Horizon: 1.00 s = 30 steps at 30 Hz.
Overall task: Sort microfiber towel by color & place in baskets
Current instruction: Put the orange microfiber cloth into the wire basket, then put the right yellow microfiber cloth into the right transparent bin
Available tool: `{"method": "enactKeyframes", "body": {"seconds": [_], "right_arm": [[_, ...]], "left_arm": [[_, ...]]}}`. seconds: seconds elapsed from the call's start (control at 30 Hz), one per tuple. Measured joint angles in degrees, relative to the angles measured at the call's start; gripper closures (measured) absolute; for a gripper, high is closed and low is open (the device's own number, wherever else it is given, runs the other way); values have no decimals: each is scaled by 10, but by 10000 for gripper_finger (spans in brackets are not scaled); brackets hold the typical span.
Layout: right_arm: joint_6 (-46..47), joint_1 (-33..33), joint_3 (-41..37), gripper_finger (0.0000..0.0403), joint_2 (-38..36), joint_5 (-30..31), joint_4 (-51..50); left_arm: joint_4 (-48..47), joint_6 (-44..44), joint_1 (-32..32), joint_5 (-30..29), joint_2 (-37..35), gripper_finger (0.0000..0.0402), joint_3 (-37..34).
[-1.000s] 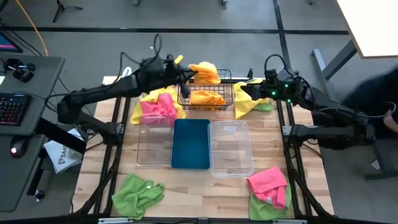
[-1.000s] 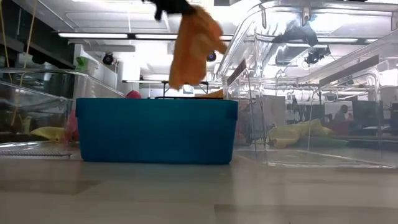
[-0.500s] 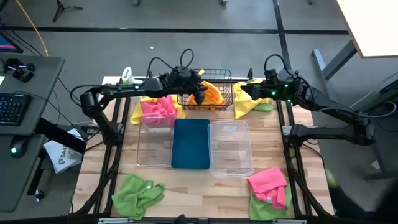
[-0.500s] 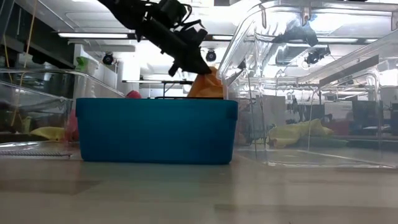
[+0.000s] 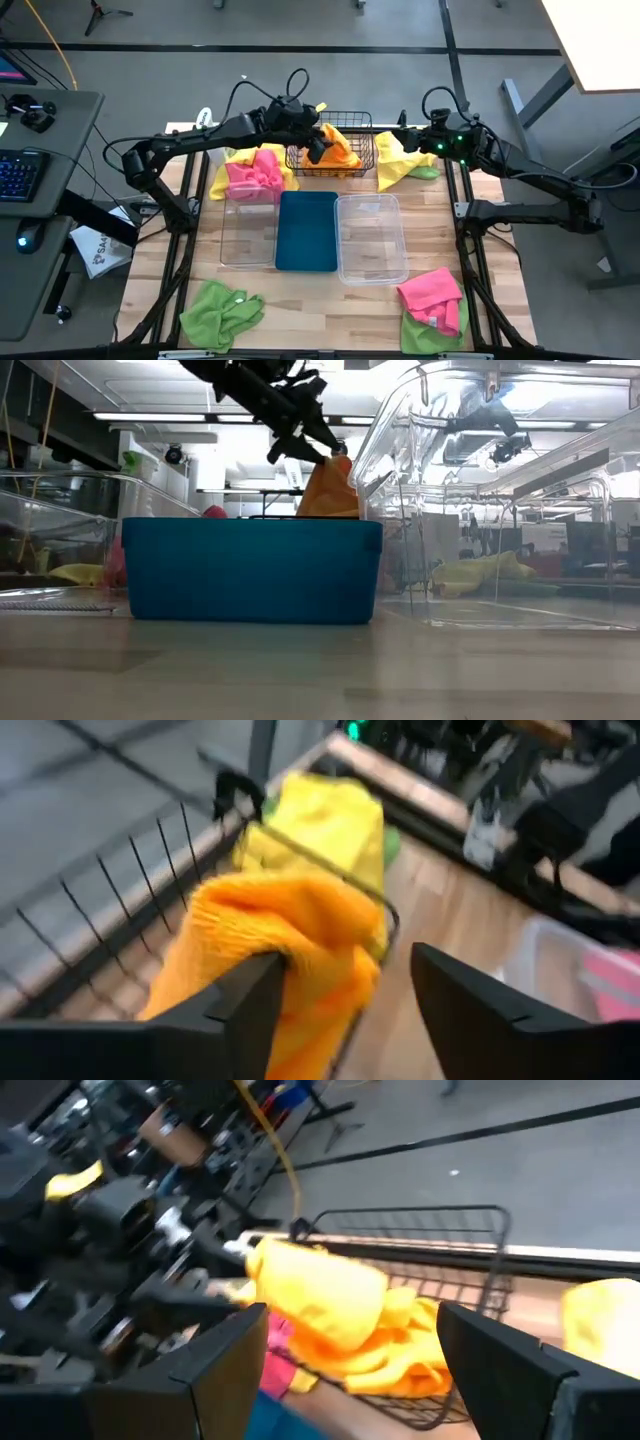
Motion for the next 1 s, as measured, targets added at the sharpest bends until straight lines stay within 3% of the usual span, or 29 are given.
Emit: {"method": "enactKeyframes", "body": {"seconds": [0.17, 0.27, 0.43, 0.53, 0.7, 0.83, 1.0], "right_arm": [[63, -12, 0, 116, 1, 58, -58], [94, -25, 0, 116, 10, 78, -95], [100, -58, 0, 116, 58, 84, -146], [120, -84, -22, 116, 102, 62, -157], [128, -120, -90, 116, 141, -7, -156], [204, -131, -149, 116, 120, -8, -142], [264, -153, -210, 116, 103, -4, -44]], "left_arm": [[-129, -42, 5, 5, 0, 155, 31], [-200, -101, 23, 45, 0, 153, 67], [-308, -109, 41, 121, -17, 159, 134], [-325, -86, 23, 120, -62, 160, 132], [-331, -85, -22, 31, -164, 161, 82], [-302, -125, -59, -73, -250, 161, 15], [-194, -189, -75, -114, -315, 161, -75]]}}
